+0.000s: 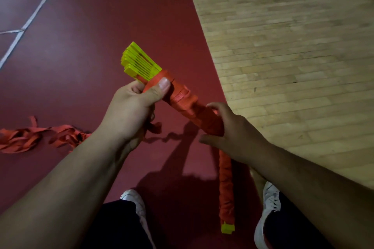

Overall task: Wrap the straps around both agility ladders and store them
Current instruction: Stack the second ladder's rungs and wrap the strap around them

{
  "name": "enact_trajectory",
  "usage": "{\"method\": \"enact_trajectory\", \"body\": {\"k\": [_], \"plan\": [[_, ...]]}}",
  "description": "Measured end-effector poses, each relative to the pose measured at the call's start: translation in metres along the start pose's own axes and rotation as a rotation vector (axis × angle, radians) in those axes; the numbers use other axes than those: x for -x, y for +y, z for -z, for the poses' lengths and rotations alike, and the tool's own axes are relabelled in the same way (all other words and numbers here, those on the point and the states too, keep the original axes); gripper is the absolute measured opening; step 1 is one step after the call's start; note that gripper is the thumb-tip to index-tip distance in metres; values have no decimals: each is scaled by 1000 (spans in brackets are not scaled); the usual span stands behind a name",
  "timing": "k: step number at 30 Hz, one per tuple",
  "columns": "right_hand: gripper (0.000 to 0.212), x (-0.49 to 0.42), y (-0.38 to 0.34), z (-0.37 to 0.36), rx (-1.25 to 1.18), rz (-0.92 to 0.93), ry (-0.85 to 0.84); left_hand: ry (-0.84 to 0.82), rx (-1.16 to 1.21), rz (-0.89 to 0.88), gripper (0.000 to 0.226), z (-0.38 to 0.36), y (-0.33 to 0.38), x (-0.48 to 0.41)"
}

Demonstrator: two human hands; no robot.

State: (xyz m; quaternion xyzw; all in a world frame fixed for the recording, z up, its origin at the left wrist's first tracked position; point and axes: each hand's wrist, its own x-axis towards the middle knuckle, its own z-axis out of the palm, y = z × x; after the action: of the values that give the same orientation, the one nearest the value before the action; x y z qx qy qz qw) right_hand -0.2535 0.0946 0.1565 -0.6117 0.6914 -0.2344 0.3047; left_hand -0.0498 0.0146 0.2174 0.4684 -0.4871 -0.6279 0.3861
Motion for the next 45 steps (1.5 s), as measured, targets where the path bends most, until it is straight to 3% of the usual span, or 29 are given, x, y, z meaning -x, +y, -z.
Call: {"method": "enact_trajectory", "body": {"k": [7,10,13,16,19,23,28,31,38,42,45], "plan": [[50,-5,7,10,-60,13,-114,-212,-373,-295,24,27,5,-2],[36,-7,10,21,-152,11,-250,-331,-389,-297,24,38,-1,-3],[21,-7,3,29,-230,-13,-399,-345,-343,-284,20,40,-2,-1],[36,-4,-6,29,-318,-69,-453,-237,-269,-258,34,33,-3,3],[53,-4,-8,24,-353,-96,-383,-66,-183,-184,43,22,-4,6],[66,-6,-7,18,-192,-90,-226,102,-225,-96,44,17,-7,2],[119,-1,-7,-6,10,-47,-57,273,-131,-12,37,13,-8,-4],[124,1,-7,-22,146,16,-12,277,-47,25,37,7,-5,-4],[77,-3,-3,-25,213,63,278,248,31,100,40,-2,-5,-2],[49,-7,-10,-10,222,-19,166,83,-243,-52,48,13,-4,-4],[42,-9,-9,3,139,-60,65,-15,-483,-124,59,26,-1,-4]]}}
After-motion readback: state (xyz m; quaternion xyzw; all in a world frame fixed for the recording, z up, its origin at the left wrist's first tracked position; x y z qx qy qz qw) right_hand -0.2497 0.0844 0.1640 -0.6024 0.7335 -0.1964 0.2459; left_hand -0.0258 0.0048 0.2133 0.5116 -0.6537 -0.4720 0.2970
